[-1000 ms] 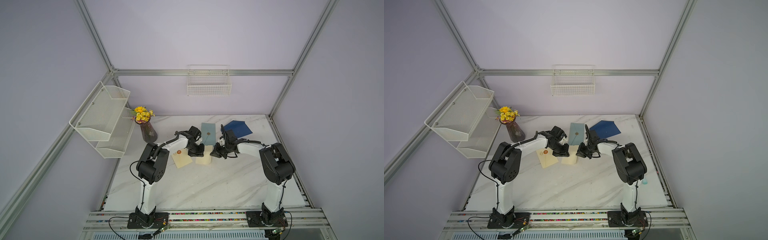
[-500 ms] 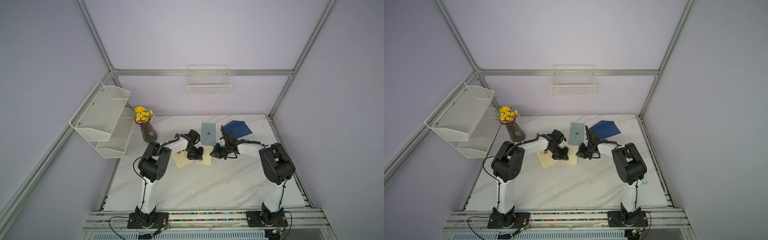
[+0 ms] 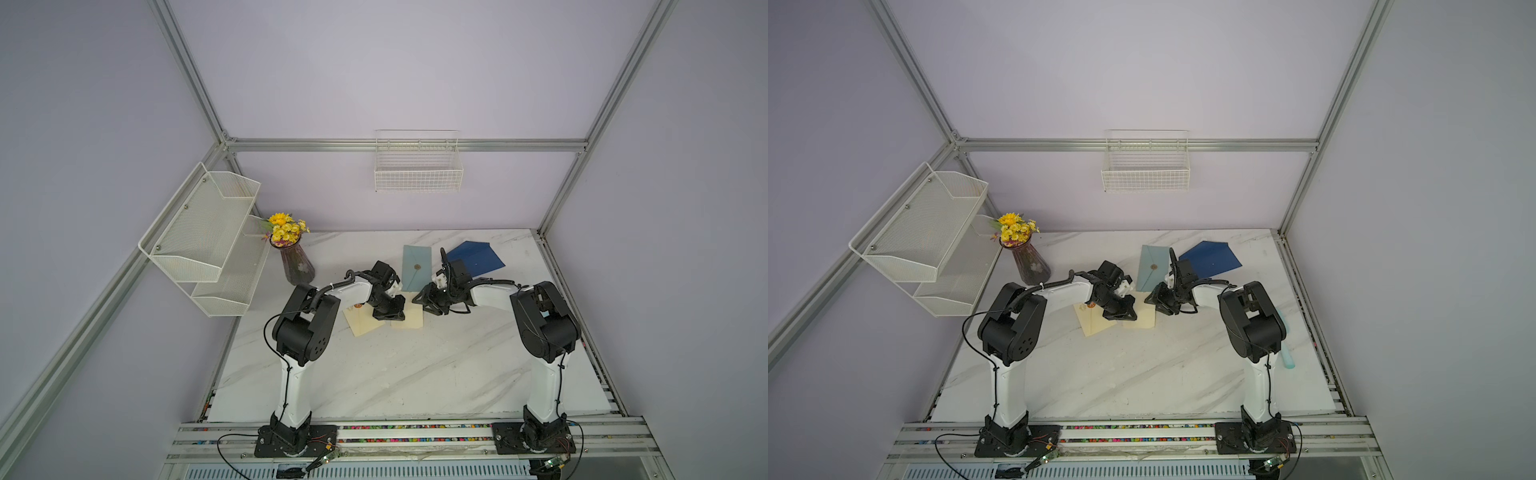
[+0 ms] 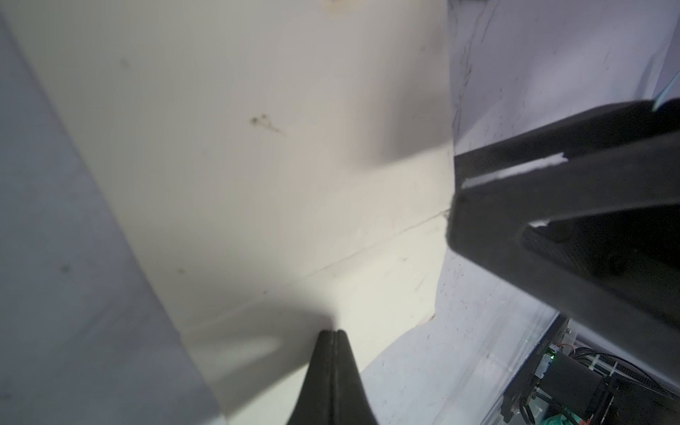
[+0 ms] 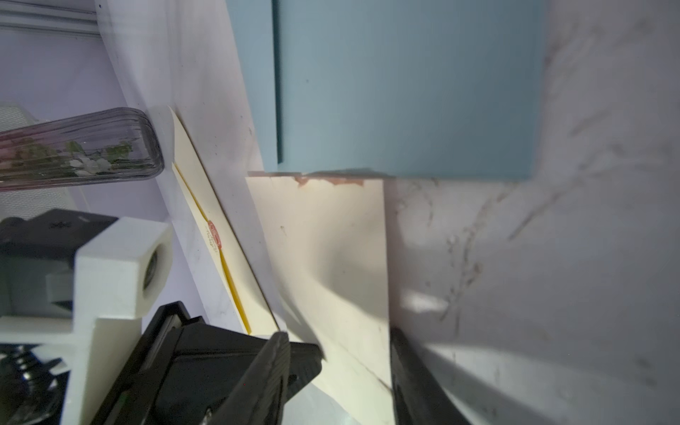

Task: Fold the letter paper in half and place it into the envelope
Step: Pick up the letter paper from the center of the board.

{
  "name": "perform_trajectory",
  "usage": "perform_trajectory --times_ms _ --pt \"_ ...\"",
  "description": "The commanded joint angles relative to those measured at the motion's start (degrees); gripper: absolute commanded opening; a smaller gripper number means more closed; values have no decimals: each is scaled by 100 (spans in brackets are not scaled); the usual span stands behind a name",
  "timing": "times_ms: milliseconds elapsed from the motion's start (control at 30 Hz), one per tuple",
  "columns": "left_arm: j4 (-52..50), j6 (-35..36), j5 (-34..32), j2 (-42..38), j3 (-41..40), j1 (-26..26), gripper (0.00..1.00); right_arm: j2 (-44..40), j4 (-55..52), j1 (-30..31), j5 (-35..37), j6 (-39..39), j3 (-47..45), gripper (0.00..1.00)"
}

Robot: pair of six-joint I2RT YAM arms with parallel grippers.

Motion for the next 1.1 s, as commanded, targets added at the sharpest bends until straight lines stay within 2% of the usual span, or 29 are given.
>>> perform_trajectory --times_ms 0,67,200,233,433,500,567,633,867,967,1067 --pt "-455 208 -303 130 -309 -12 0 239 71 -96 113 40 125 39" --pt "-455 216 -294 103 -329 -13 0 297 81 -117 86 57 172 29" --pt "-455 225 -286 55 -339 -3 0 327 120 -117 58 87 140 1" --pt "-460 225 -285 36 -340 -5 0 325 128 -120 48 91 120 0" --pt "-465 252 -250 7 -367 -3 0 302 231 -129 49 102 78 2" --pt "-472 252 -250 -10 -373 -7 0 347 252 -129 20 114 124 23" --pt "-470 269 -245 -20 -386 -3 0 403 311 -137 -4 138 180 33" --pt "-472 278 -250 -33 -407 -5 0 477 356 -141 -30 182 261 35" --pt "-464 287 -246 -73 -463 -5 0 785 631 -182 -229 353 479 32" --pt "-461 283 -250 -80 -470 -5 0 903 804 -189 -336 454 510 24" --pt "-463 279 -255 -74 -465 -9 0 970 849 -198 -386 474 530 10"
